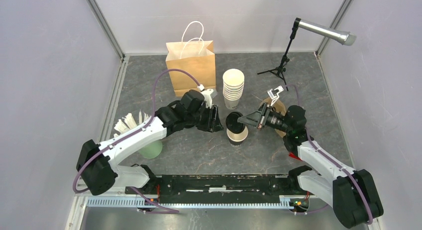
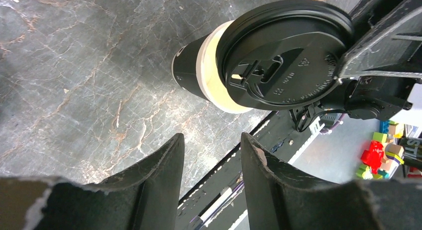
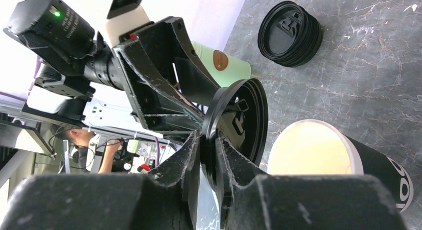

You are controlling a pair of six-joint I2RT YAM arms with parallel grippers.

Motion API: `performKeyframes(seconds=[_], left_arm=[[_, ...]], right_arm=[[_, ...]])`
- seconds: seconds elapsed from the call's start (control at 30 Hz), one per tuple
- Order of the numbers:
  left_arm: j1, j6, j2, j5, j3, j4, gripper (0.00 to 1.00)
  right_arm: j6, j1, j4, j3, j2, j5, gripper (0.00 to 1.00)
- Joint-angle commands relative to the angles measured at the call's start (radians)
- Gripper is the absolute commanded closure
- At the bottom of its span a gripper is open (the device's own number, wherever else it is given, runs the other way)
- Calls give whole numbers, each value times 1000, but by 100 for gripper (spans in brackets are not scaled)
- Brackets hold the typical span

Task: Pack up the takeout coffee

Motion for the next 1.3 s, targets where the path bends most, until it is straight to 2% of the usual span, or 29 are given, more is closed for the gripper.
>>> performKeyframes(seconds=[0.0,0.37,0.47,0.8,1.03,1.1,1.27], left_arm=[[-4,-3,33,40,46,57,47],[-6,-16,61,45,33,93,47],[-6,-23,70,53,24,119,47],[-6,-21,121,59,17,150,47],[-6,6,104,1,10,111,47],[-6,12,91,-50,5,64,47],[-17,-18,67,-128,-32,-40,47]], right_arm=[[28,-23,75,-7,12,-38,78],[-50,-54,4,-36,39,-35,74],[-107,-62,-65,-22,37,-13,70],[-333,-75,-303,55,18,95,69],[-484,-67,-458,144,-29,181,64],[-543,-43,-514,170,-44,234,62],[-678,28,-659,214,-65,437,46]])
